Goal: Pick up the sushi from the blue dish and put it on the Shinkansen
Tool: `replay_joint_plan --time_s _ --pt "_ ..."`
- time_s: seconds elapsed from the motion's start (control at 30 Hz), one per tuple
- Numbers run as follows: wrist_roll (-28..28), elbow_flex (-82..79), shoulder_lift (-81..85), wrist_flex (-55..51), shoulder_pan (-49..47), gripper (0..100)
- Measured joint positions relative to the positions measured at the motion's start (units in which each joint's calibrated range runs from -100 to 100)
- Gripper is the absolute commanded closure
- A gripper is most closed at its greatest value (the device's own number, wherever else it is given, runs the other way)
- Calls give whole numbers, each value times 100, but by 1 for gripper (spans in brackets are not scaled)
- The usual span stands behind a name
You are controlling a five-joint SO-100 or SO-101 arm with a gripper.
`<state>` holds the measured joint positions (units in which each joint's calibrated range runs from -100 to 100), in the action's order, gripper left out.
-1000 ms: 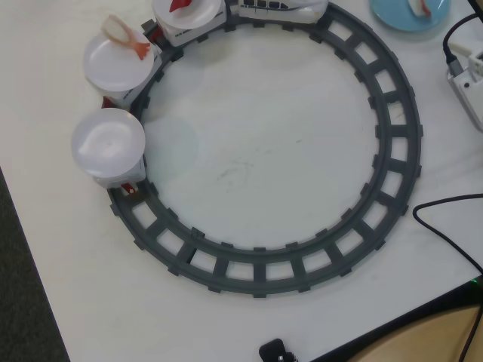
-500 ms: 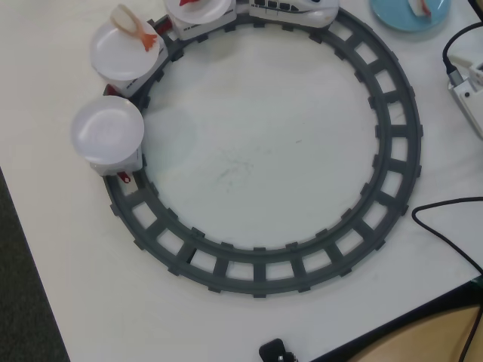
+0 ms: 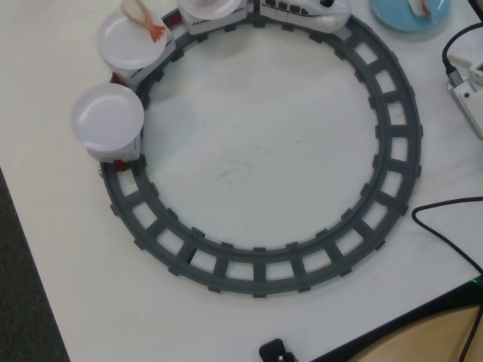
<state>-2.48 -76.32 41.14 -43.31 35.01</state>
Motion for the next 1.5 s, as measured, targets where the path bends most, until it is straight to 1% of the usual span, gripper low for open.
replay_joint_plan --time_s 0.2,0.33,0.5,0.6,0.77,0.9,1.03,1.13,1.2,1.27,1.5 --pt "0 36 -59 105 32 66" --pt "0 432 -699 61 315 66" --pt "0 774 -1507 166 291 66" --pt "-52 1396 -1945 -114 417 66" --pt "-591 3224 -2779 -1155 614 66" --pt "-1124 4656 -3200 -1662 733 66" --pt "-1914 5862 -3528 -1907 764 66" --pt "-2593 6348 -3992 -1916 803 66" --pt "-2933 6556 -4379 -1916 764 66" --pt "-3127 6763 -4792 -1881 709 66" --pt "-3357 7249 -5920 -1505 725 66"
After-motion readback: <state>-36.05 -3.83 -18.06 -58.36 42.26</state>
